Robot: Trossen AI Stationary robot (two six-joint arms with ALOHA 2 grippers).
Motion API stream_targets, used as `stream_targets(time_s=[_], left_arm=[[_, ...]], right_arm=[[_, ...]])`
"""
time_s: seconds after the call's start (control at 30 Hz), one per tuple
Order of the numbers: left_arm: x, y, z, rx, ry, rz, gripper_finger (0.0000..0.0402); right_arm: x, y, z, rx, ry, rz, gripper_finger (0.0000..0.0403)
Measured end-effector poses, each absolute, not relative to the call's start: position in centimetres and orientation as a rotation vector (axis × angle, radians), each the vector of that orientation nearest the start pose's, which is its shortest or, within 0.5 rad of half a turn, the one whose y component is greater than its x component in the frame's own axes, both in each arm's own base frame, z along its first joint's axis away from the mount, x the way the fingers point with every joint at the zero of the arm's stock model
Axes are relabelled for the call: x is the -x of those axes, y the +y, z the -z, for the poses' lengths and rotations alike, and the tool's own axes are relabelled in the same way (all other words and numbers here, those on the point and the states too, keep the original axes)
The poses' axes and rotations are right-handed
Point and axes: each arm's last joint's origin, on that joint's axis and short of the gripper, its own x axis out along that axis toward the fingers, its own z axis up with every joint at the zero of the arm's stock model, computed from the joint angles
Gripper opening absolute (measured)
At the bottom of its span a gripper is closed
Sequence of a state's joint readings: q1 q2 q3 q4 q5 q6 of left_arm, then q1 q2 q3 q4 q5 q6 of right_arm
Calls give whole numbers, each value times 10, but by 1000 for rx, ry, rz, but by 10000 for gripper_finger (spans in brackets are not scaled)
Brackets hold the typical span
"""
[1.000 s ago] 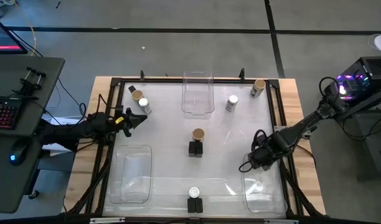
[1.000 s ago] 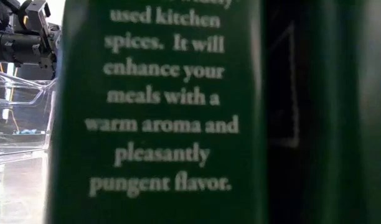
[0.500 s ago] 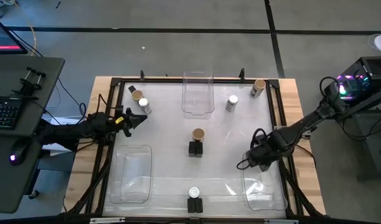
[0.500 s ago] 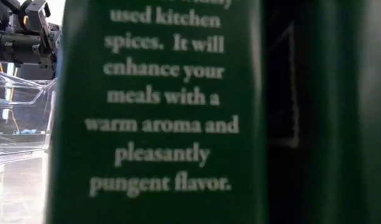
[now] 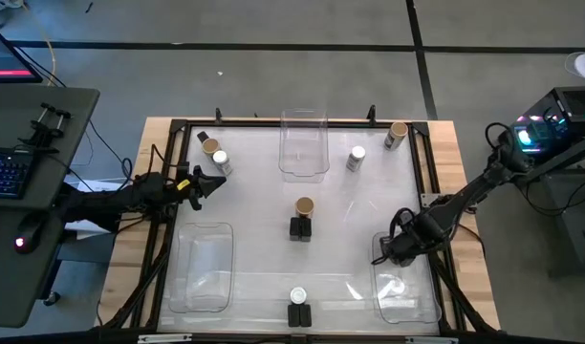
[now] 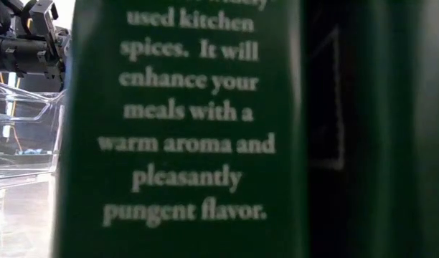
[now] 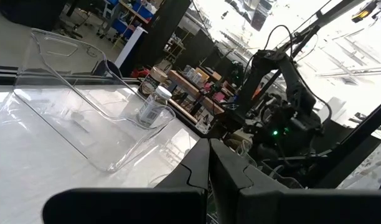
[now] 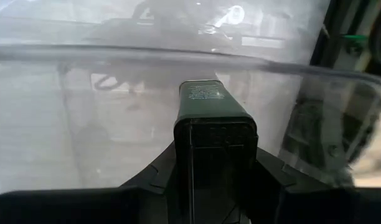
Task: Sort spices by type
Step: Put the black spice can into the right transparent bin
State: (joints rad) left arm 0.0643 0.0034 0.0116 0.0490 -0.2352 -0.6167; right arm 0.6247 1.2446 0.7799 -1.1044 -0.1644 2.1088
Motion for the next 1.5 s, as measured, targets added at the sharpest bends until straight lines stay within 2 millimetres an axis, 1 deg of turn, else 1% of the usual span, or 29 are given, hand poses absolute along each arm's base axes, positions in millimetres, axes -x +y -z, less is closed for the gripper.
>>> stream_targets(time_s=[0.1,0.2,0.37,0.47,0.6,0.8,0.93,1.03,1.13,1.23,1.33,1.43,1.5], left_arm=[[-96,13,-172,617,-148,-272,0],[-96,13,-172,617,-148,-272,0],[-96,13,-172,617,-148,-272,0],[-96,13,-172,617,-148,-272,0],[-96,13,-172,617,-148,-272,0],[-96,13,-172,617,-148,-272,0],[-96,13,-172,617,-148,-272,0],[-96,13,-172,617,-148,-272,0],[-96,13,-172,617,-148,-272,0],[-96,13,-172,617,-148,-272,0],[-96,13,-172,617,-148,-272,0],[-96,13,-172,617,-148,-272,0],[-96,13,-172,617,-148,-272,0]], right_arm=[[-143,109,-195,-1212,1403,1146,116],[-142,108,-194,-1198,1403,1167,119],[-138,105,-193,-1182,1395,1239,156],[-139,105,-192,-1177,1398,1221,167],[-138,106,-193,-1190,1420,1211,170],[-136,105,-202,-1220,1429,1177,172],[-136,104,-215,-1199,1427,1197,173],[-137,105,-230,-1174,1442,1170,173],[-138,106,-250,-1145,1460,1134,174],[-139,106,-274,-1120,1453,1074,174],[-147,106,-297,-1101,1343,951,174],[-162,105,-314,-1054,1138,784,174],[-174,104,-320,-1003,1007,669,174]])
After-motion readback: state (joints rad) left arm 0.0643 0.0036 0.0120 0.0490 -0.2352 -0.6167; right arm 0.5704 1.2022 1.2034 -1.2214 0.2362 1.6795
